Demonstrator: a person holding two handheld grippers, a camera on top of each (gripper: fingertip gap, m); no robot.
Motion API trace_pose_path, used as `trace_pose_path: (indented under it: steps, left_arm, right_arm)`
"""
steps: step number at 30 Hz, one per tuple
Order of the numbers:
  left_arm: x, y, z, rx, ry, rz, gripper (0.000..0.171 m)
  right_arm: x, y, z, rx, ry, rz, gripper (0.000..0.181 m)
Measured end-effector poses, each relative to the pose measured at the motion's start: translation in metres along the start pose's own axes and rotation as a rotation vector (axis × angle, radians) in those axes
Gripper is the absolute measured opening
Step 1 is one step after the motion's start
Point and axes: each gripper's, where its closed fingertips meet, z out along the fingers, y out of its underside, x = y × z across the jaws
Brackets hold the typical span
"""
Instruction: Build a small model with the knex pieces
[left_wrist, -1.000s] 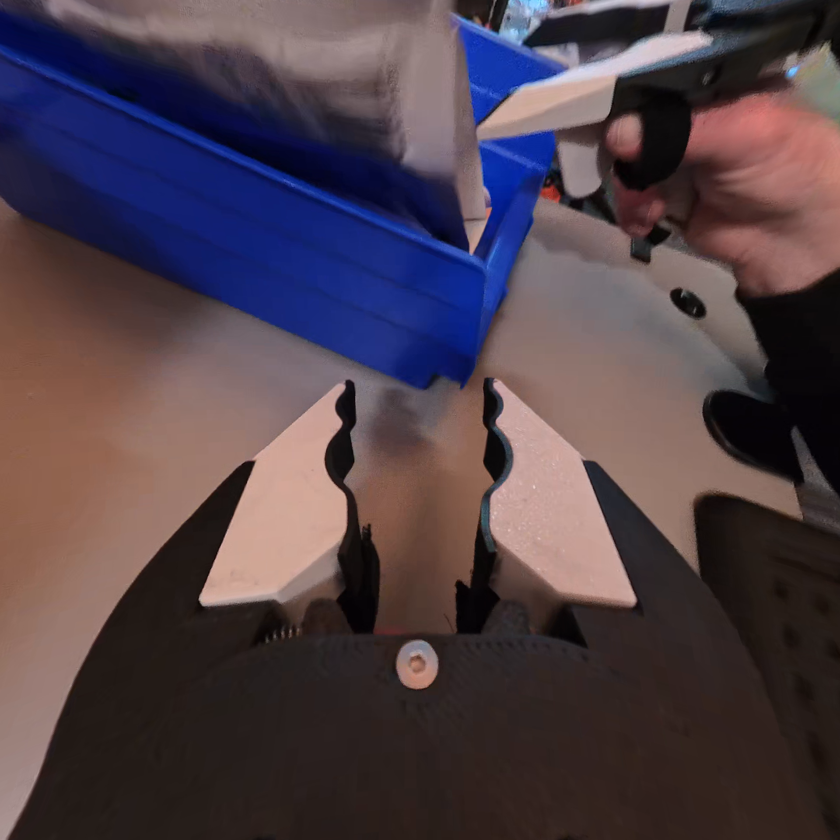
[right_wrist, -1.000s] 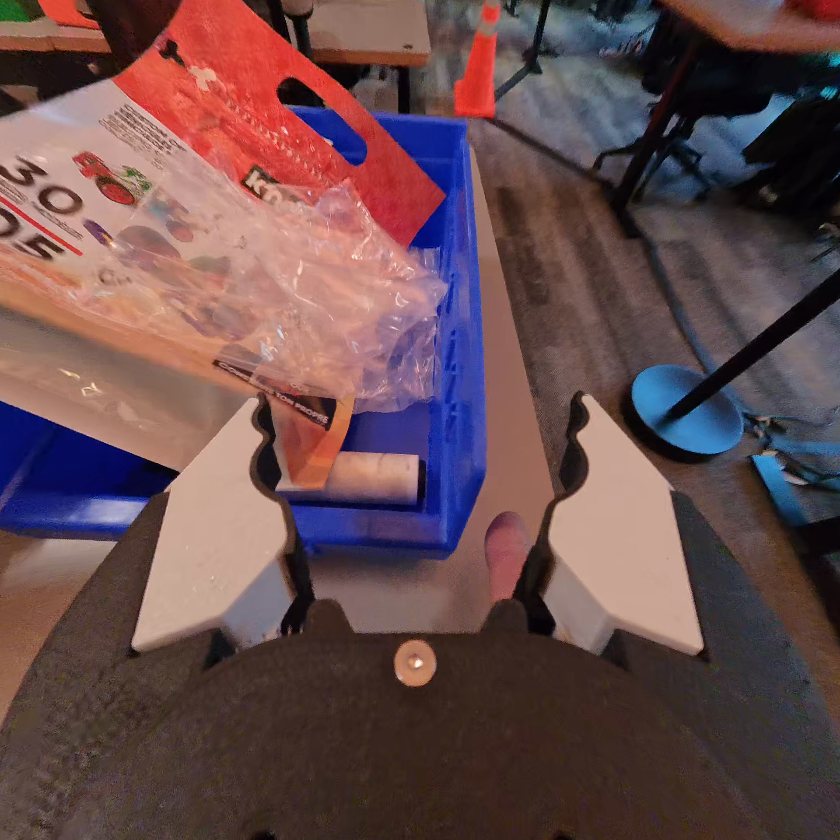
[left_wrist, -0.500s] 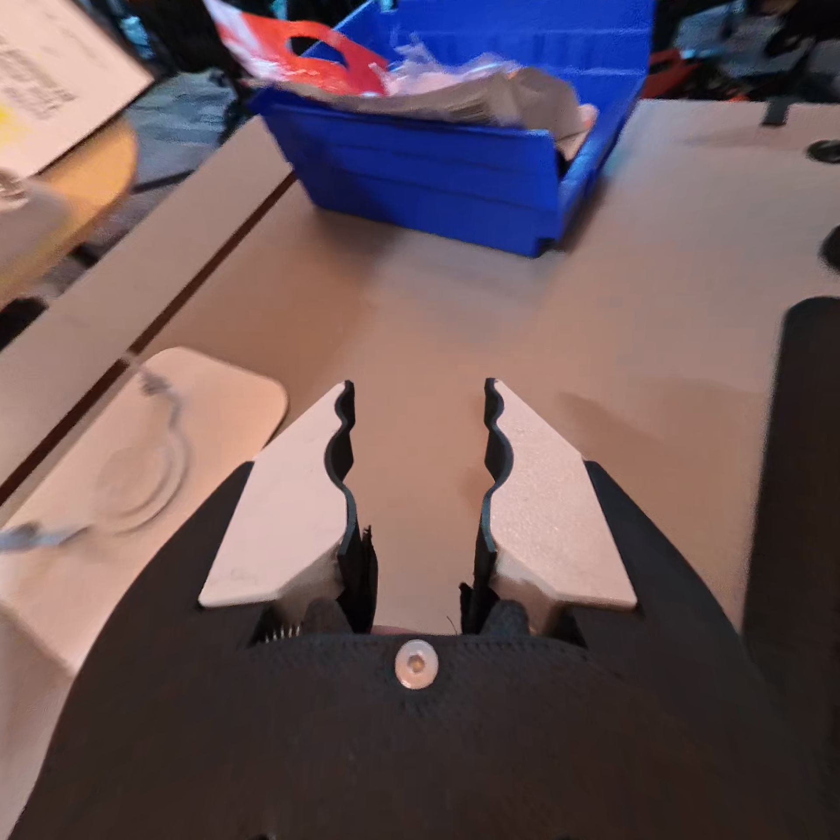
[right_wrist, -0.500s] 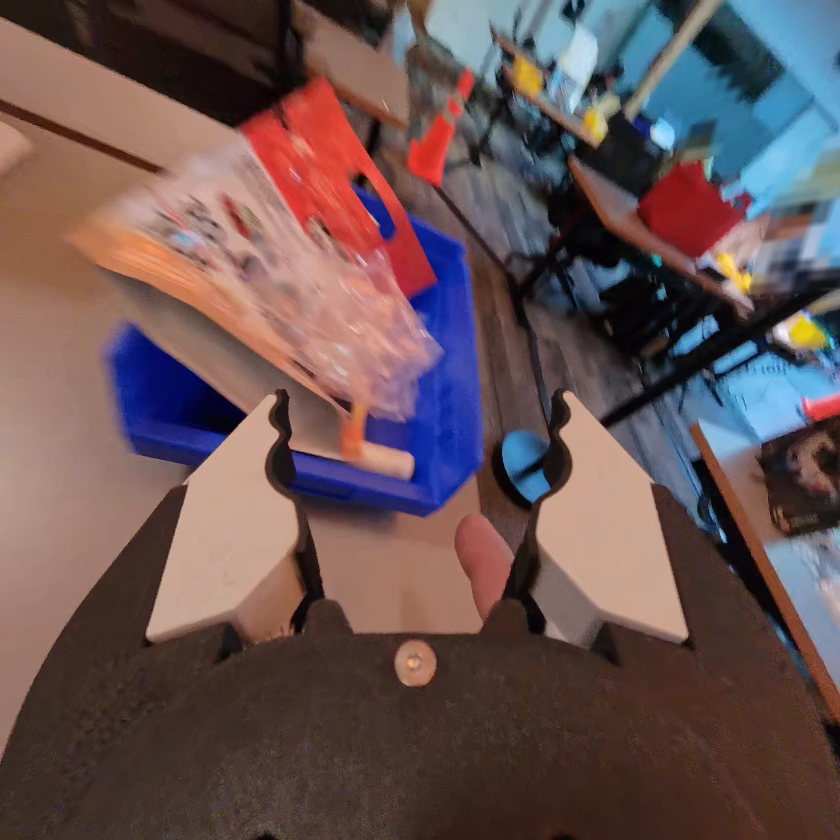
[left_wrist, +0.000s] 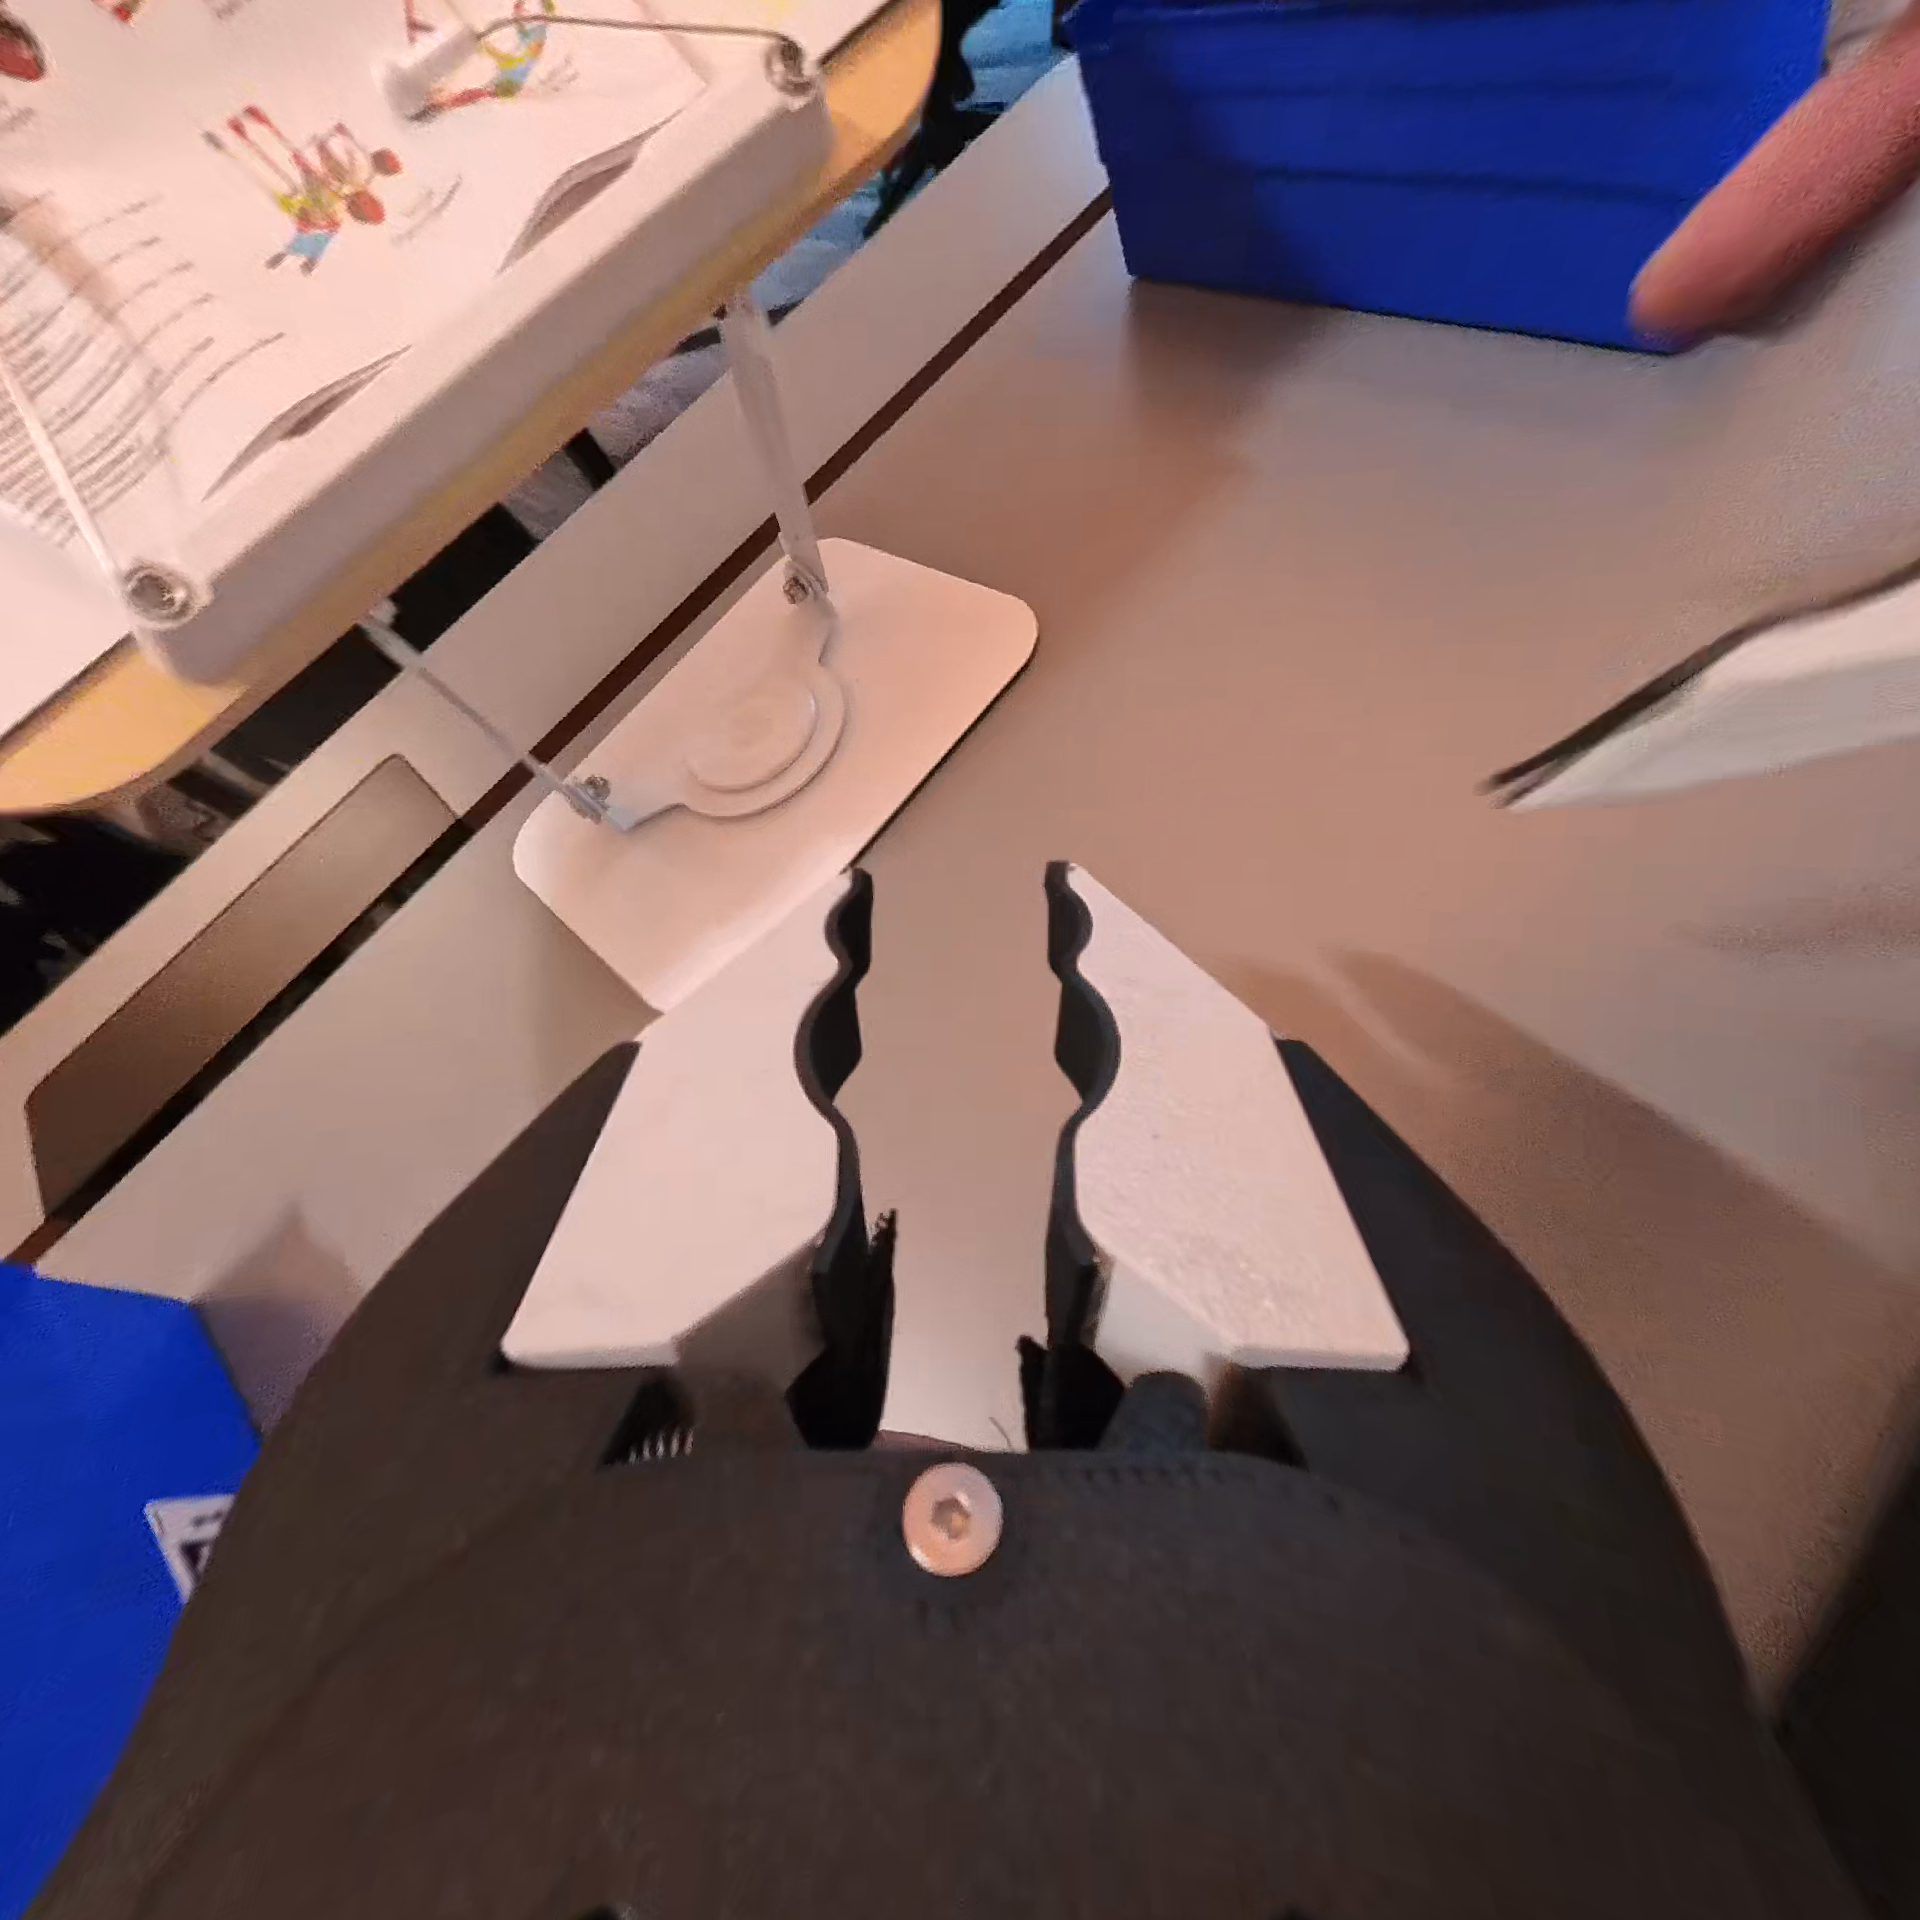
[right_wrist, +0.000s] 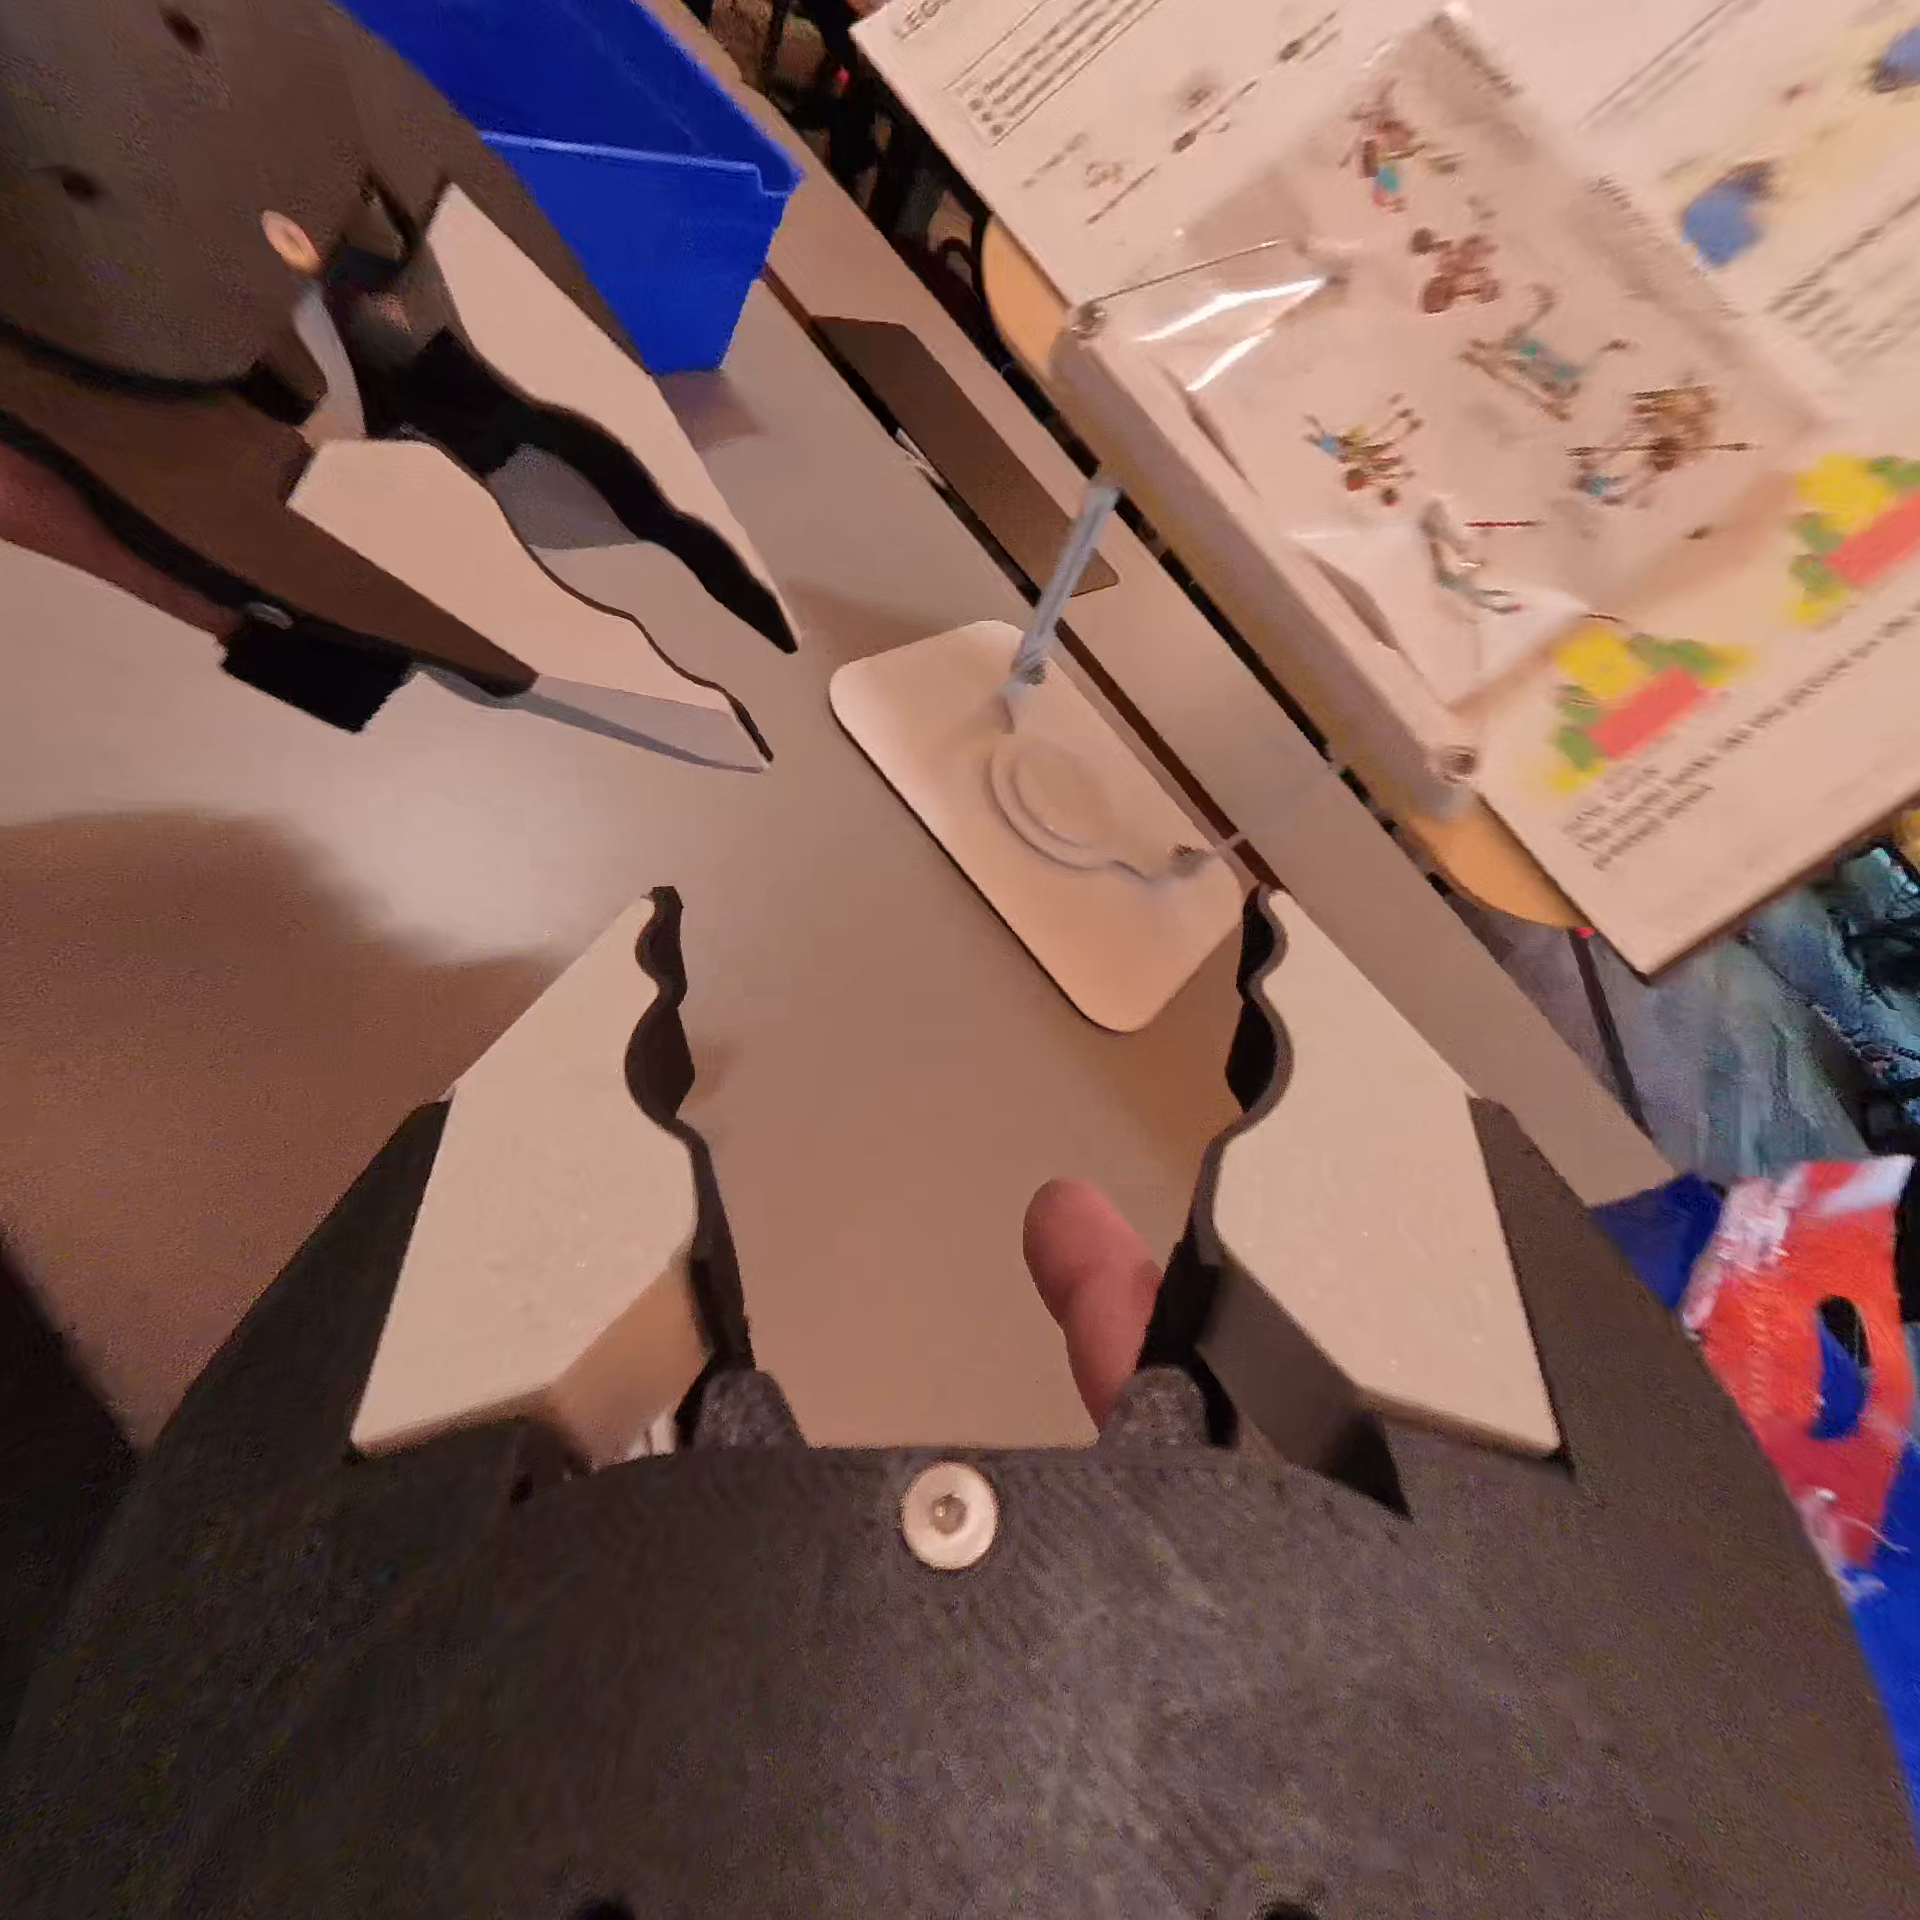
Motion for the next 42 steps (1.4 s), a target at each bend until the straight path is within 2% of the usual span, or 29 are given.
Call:
trace_pose_path:
  steps: [2, 5, 8, 11, 14, 16, 19, 22, 26, 32, 35, 38, 40, 42]
  left_arm:
    - [-0.002, 0.005, -0.011, -0.022, -0.014, -0.006, 0.03]
    - [0.006, 0.009, -0.025, 0.012, 0.001, -0.065, 0.032]
    - [0.006, 0.018, -0.018, 0.014, -0.014, -0.064, 0.032]
    - [-0.001, 0.026, -0.001, -0.01, -0.011, -0.085, 0.033]
    - [-0.026, 0.032, 0.012, -0.021, -0.094, -0.075, 0.04]
    - [-0.034, 0.037, 0.018, -0.022, -0.098, -0.113, 0.045]
    - [-0.047, 0.038, 0.033, -0.027, -0.137, -0.097, 0.046]
    - [-0.051, 0.036, 0.049, -0.03, -0.118, -0.133, 0.047]
    - [-0.067, 0.043, 0.063, -0.056, -0.163, -0.135, 0.05]
    - [-0.071, 0.057, 0.083, -0.092, -0.157, -0.151, 0.054]
    - [-0.073, 0.054, 0.089, -0.092, -0.186, -0.116, 0.063]
    - [-0.076, 0.051, 0.093, -0.08, -0.209, -0.077, 0.059]
    - [-0.075, 0.052, 0.096, -0.094, -0.215, -0.05, 0.057]
    - [-0.075, 0.052, 0.097, -0.097, -0.229, -0.018, 0.048]
  right_arm:
    - [-0.018, -0.002, 0.018, 0.0, -0.028, 0.026, 0.103]
    - [-0.036, -0.01, 0.026, 0.042, -0.084, 0.099, 0.103]
    - [-0.041, -0.012, 0.032, 0.061, -0.114, 0.138, 0.1]
    - [-0.031, -0.004, 0.052, 0.038, -0.085, 0.113, 0.1]
    - [-0.02, 0.012, 0.069, 0.0, -0.059, 0.1, 0.105]
    - [-0.014, 0.023, 0.077, -0.02, -0.037, 0.086, 0.106]
    - [-0.012, 0.033, 0.089, -0.042, -0.023, 0.055, 0.108]
    - [-0.001, 0.036, 0.102, -0.054, 0.001, 0.04, 0.108]
    - [0.01, 0.042, 0.117, -0.052, 0.001, 0.071, 0.109]
    - [0.017, 0.053, 0.13, -0.059, 0.036, 0.03, 0.112]
    - [0.028, 0.056, 0.132, -0.049, 0.076, 0.038, 0.108]
    - [0.038, 0.061, 0.133, -0.046, 0.113, 0.053, 0.104]
    - [0.038, 0.064, 0.134, -0.052, 0.11, 0.078, 0.094]
    - [0.04, 0.065, 0.134, -0.063, 0.12, 0.059, 0.089]
